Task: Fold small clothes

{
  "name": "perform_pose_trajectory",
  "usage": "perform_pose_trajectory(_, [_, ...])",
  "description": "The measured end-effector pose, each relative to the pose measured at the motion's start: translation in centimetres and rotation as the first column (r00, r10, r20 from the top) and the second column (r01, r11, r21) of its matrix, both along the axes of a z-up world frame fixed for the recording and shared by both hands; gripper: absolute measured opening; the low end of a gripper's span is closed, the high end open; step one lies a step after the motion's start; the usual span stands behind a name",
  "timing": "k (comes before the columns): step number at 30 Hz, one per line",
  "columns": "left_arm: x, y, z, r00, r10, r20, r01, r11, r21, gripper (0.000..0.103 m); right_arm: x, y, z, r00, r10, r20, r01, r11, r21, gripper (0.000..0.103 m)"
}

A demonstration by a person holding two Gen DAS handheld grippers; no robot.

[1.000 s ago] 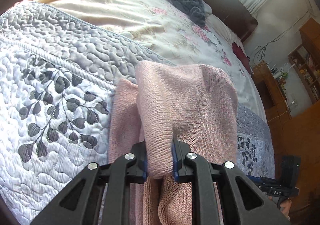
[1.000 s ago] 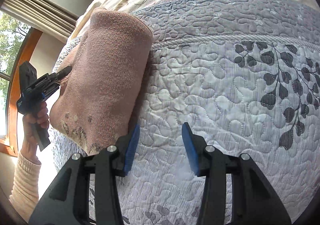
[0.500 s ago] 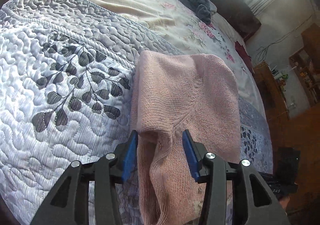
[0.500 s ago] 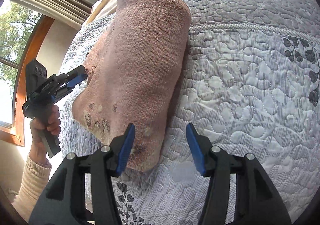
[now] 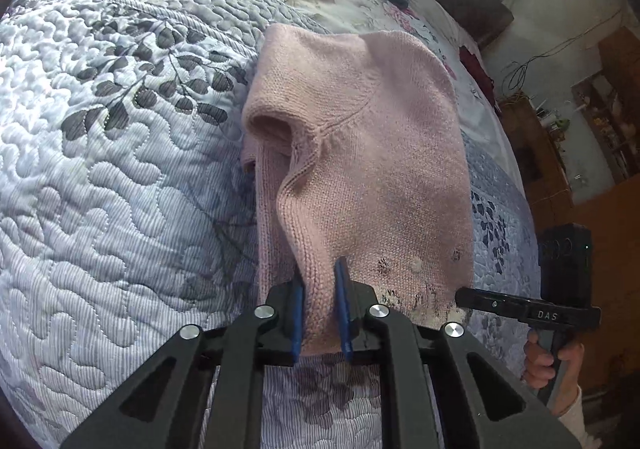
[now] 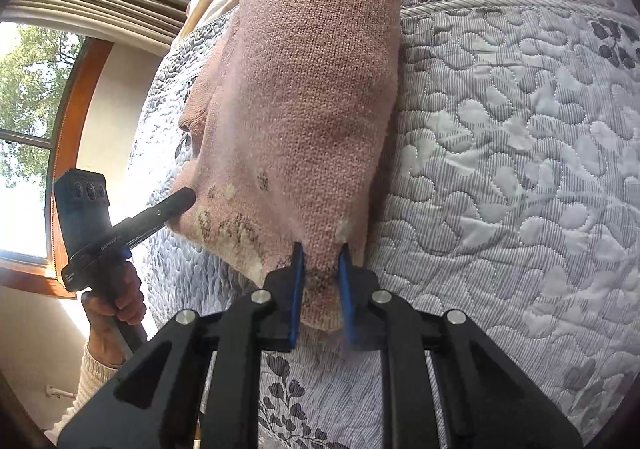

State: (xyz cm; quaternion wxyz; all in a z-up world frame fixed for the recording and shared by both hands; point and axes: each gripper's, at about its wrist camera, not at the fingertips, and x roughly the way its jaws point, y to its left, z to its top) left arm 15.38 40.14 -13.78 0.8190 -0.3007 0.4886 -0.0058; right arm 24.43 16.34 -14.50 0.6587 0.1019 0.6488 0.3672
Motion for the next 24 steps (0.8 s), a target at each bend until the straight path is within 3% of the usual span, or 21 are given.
perform_pose_trajectory(5, [0.1,-0.9,-2.0,0.998,-0.028,-0.057,0.033,0.996,0.084,0.014,-0.4,0.5,-2.2,1.000,0.007,-0.014,-0.008,0.999,-0.053,0.015])
perform_pose_trajectory(9, [0.2,-0.9,-1.5,0.998,-0.030,-0.059,0.035,0.995,0.088,0.018,0.0,0.3,-2.3,1.000,0.012,-0.023,-0.013,0.999,-0.046,0.018])
perform_pose_trajectory(11, [0.5,-0.8,-0.6,0.997,-0.036,-0.063,0.041,0.995,0.087,0.036,0.2,-0.1,-1.5,1.000,0.021,-0.004,-0.021,0.999,-0.046,0.026])
perform_pose_trajectory(12, [0.8,-0.7,0.1,0.998,-0.030,-0.056,0.035,0.995,0.093,0.057,0.4,-0.3,-1.0,1.000,0.019,0.011,-0.018,0.999,-0.038,0.027])
perform_pose_trajectory(13, [0.9,-0.4,0.7,0.999,-0.022,-0.043,0.026,0.994,0.107,0.071,0.6,-0.4,-0.5,1.000,0.017,0.023,-0.017,1.000,-0.025,0.030])
perform_pose_trajectory(14, [1.2,0.0,1.2,1.000,-0.015,-0.027,0.018,0.993,0.119,0.073,0.9,-0.6,0.0,0.999,0.011,0.033,-0.011,1.000,-0.012,0.033])
perform_pose_trajectory(16, [2.1,1.1,1.5,1.000,0.006,-0.023,-0.003,0.992,0.126,0.078,1.8,-0.8,0.8,0.999,-0.012,0.049,0.012,1.000,0.007,0.052])
perform_pose_trajectory(24, [6.0,5.3,-1.3,0.996,0.078,-0.036,-0.079,0.996,-0.037,0.078,5.1,-0.6,0.6,0.998,-0.050,0.026,0.048,0.997,0.062,0.066])
